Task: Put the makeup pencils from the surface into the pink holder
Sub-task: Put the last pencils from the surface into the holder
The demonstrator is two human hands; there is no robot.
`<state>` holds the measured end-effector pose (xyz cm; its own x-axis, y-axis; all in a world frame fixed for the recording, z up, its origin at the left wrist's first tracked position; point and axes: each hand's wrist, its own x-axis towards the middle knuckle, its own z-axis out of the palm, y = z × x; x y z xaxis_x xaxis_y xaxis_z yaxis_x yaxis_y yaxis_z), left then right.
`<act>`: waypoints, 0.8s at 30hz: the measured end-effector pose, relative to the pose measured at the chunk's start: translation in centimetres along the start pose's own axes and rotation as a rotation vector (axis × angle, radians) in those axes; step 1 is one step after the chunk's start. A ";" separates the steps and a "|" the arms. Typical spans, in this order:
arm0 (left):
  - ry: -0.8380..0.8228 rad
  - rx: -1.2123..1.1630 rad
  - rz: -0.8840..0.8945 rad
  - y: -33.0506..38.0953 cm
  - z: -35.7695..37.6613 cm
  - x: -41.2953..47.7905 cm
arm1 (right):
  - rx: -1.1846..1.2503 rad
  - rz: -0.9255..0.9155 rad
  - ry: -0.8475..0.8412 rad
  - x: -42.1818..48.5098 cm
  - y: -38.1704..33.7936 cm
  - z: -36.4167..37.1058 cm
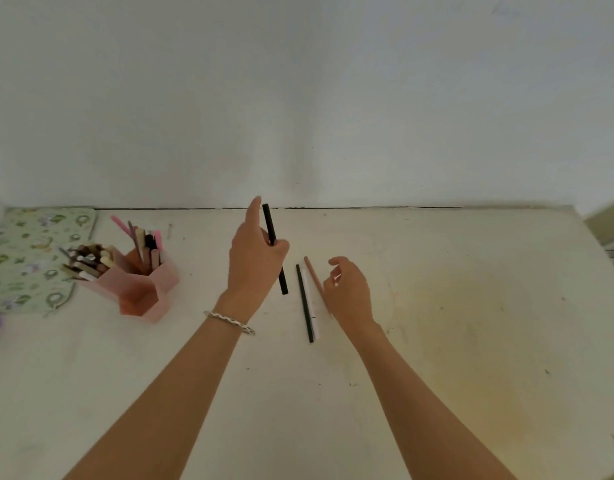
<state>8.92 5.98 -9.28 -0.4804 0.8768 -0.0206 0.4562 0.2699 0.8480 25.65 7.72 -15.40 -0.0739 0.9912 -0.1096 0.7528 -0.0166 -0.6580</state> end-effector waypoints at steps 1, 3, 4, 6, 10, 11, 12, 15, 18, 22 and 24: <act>0.022 -0.021 0.025 0.5 -0.7 0.3 | -0.054 -0.003 -0.046 0.0 -0.1 0.5; 0.045 -0.044 0.053 1.3 -1.8 0.6 | -0.154 -0.018 -0.105 -0.1 -0.2 1.4; 0.050 -0.058 0.060 1.6 -2.3 0.6 | -0.210 -0.030 -0.121 -0.3 -0.2 1.8; 0.063 -0.083 0.067 1.9 -3.3 0.3 | -0.296 -0.047 -0.130 -0.5 -0.2 2.1; 0.244 -0.061 0.155 1.6 -7.6 0.3 | -0.121 -0.082 0.014 0.1 -2.6 1.5; 0.314 -0.058 0.188 1.4 -9.2 0.5 | -0.033 -0.108 0.082 0.3 -3.6 1.3; 0.380 -0.059 0.218 1.2 -11.0 0.7 | 0.061 -0.135 0.146 0.5 -4.6 1.0; 0.547 -0.024 0.278 0.2 -16.2 1.4 | 0.275 -0.238 0.228 0.7 -8.0 1.1; 0.562 0.069 0.249 -1.3 -18.5 2.0 | 0.413 -0.296 0.217 0.2 -11.0 1.7; 0.424 0.273 0.148 -3.9 -18.6 2.2 | 0.485 -0.414 0.238 -1.1 -13.3 2.9; 0.375 0.390 0.129 -5.3 -18.6 2.3 | 0.520 -0.441 0.239 -1.6 -14.2 3.6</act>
<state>-8.54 -0.80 -3.96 -0.6038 0.7297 0.3210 0.7380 0.3595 0.5710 12.74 5.85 -8.56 -0.1091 0.9207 0.3747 0.2726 0.3902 -0.8794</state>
